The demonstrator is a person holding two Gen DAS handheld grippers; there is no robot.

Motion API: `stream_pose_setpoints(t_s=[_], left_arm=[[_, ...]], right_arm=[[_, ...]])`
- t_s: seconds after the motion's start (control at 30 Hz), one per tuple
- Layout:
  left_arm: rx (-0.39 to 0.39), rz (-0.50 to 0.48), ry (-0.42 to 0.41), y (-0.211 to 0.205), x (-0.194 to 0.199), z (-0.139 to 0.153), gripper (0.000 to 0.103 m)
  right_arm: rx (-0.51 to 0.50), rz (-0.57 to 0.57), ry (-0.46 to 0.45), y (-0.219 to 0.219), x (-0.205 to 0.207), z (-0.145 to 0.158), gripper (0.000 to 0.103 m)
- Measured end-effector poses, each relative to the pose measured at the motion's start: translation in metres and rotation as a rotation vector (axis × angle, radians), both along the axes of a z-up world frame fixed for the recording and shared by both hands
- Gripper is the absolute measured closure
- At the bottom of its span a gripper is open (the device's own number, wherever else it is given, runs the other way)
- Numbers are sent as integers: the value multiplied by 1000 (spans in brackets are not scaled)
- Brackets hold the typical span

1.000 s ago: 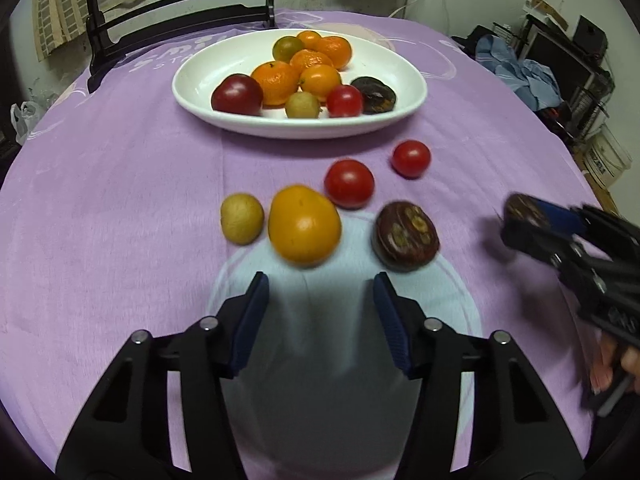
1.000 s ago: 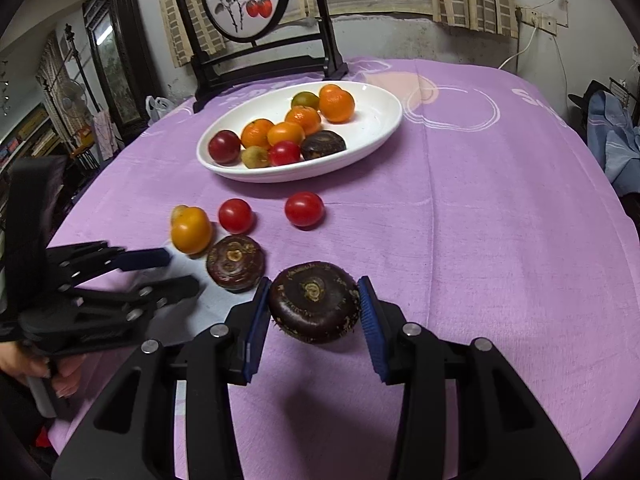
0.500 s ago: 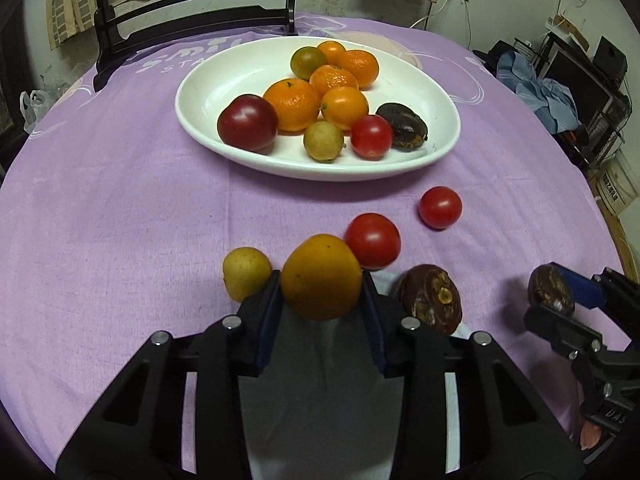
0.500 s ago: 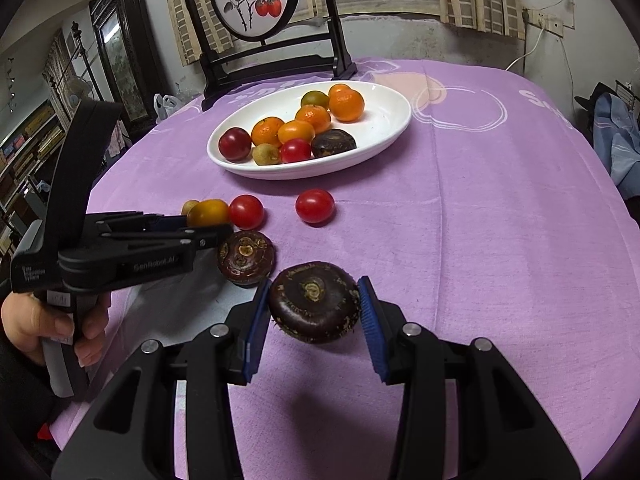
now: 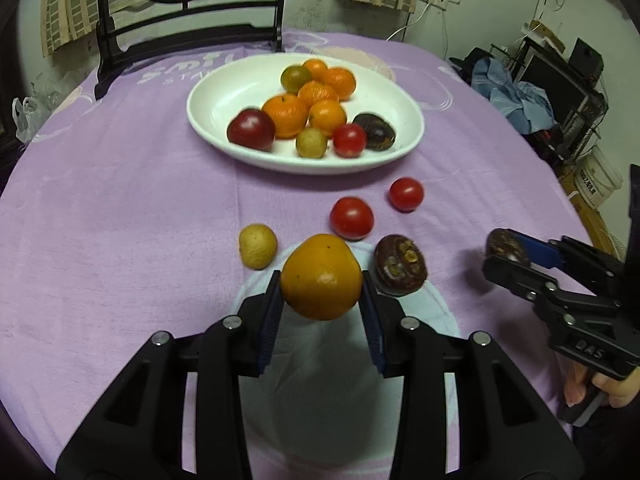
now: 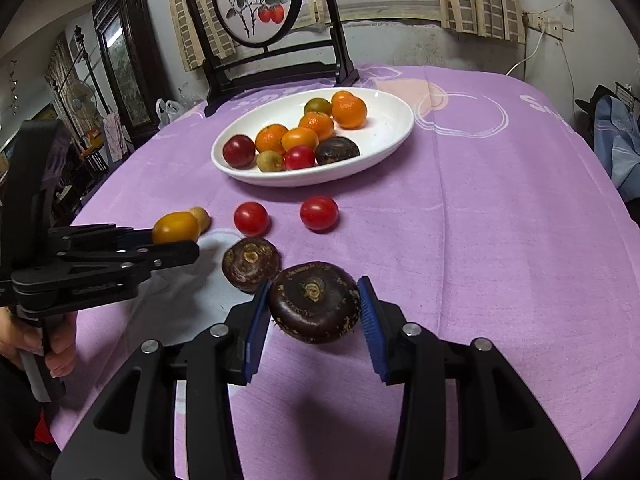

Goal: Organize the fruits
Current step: 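Grasp an orange tomato with the left tool while the right tool grasps a mangosteen, then place the orange tomato and mangosteen on the white plate, open both tools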

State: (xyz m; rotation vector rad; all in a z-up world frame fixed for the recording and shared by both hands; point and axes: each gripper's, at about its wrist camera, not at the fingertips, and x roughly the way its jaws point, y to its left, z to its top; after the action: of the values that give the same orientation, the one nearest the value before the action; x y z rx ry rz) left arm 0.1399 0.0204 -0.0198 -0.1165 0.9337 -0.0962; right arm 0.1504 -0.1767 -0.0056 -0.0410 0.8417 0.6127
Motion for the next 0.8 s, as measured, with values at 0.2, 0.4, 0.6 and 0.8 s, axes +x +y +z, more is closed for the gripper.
stream_pose_setpoints(t_s=[0.2, 0.4, 0.6, 0.8], left_arm=[[14, -22, -50, 6, 13, 30, 65], [-2, 17, -51, 18, 58, 36, 65], [-10, 64, -21, 24, 106, 26, 65], [-20, 108, -41, 34, 122, 28, 42]], right_arm=[[-8, 58, -55, 23, 8, 30, 60], [-48, 75, -122, 57, 52, 40, 60], [18, -8, -36, 64, 116, 21, 59], [-11, -65, -11, 64, 146, 11, 40]])
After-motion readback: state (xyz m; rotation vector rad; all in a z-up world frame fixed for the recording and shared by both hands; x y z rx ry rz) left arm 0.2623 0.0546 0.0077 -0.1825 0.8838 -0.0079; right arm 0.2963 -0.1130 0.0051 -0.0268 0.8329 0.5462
